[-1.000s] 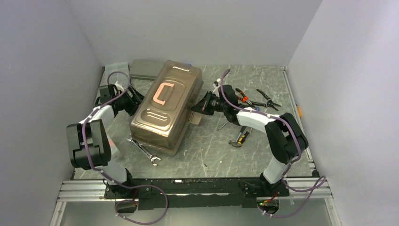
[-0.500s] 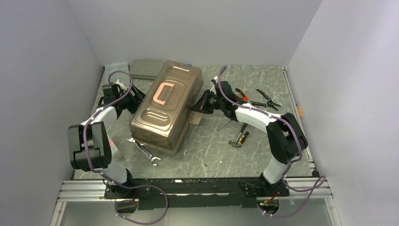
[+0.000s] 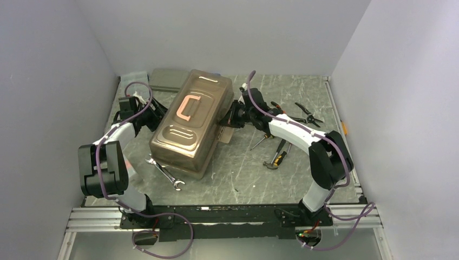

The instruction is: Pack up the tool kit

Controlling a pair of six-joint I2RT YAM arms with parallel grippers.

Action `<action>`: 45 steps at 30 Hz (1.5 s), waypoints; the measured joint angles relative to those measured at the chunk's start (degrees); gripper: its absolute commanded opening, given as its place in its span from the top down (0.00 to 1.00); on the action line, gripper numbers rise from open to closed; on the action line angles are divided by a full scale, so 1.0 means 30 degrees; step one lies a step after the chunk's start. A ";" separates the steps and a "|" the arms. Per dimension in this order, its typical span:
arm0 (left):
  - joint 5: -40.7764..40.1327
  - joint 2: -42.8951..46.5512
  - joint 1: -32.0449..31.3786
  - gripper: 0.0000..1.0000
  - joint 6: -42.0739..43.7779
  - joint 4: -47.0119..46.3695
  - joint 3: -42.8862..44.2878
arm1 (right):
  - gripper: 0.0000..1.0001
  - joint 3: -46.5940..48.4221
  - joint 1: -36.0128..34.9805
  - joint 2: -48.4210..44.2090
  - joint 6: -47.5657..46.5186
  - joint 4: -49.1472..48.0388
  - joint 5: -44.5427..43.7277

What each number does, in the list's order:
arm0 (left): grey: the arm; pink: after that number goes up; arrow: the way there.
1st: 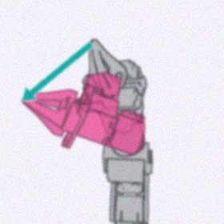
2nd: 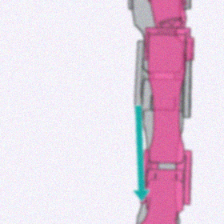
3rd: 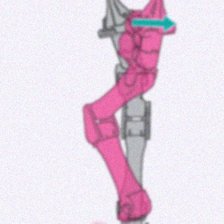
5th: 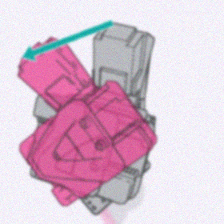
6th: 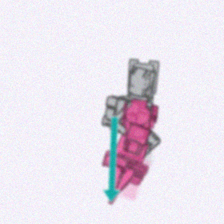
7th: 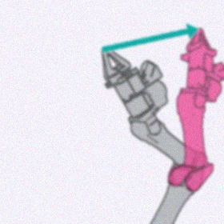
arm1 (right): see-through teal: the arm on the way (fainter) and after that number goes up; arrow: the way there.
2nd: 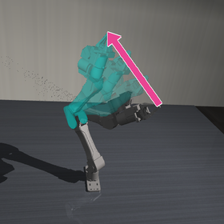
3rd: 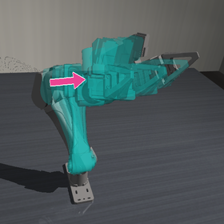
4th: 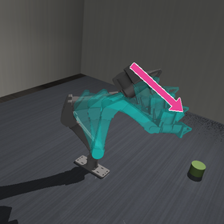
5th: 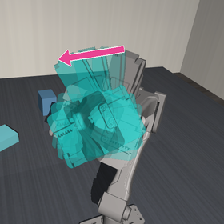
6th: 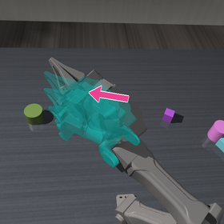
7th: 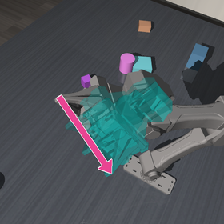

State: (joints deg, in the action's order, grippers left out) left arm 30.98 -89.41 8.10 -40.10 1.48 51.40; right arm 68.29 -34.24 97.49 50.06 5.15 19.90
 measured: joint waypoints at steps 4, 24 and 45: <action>-0.0168 0.0000 -0.0073 0.22 0.0146 0.0495 0.0262 | 1.00 0.0831 -0.0197 -0.0299 -0.0525 0.0845 -0.0379; -0.0204 0.0160 -0.0277 0.22 -0.0823 -0.0641 -0.0466 | 1.00 0.4779 -0.0780 0.0117 -0.2025 0.4051 -0.1647; 0.6003 0.0801 -0.1078 0.13 0.0284 0.2943 -0.1741 | 1.00 0.9734 -0.4852 0.3169 -0.0794 -0.1872 0.1785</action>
State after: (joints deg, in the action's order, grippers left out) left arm 48.99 -87.00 4.86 -39.24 10.31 46.17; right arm 97.49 -48.80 107.00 47.68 -0.47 25.26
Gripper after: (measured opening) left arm 0.849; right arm 0.007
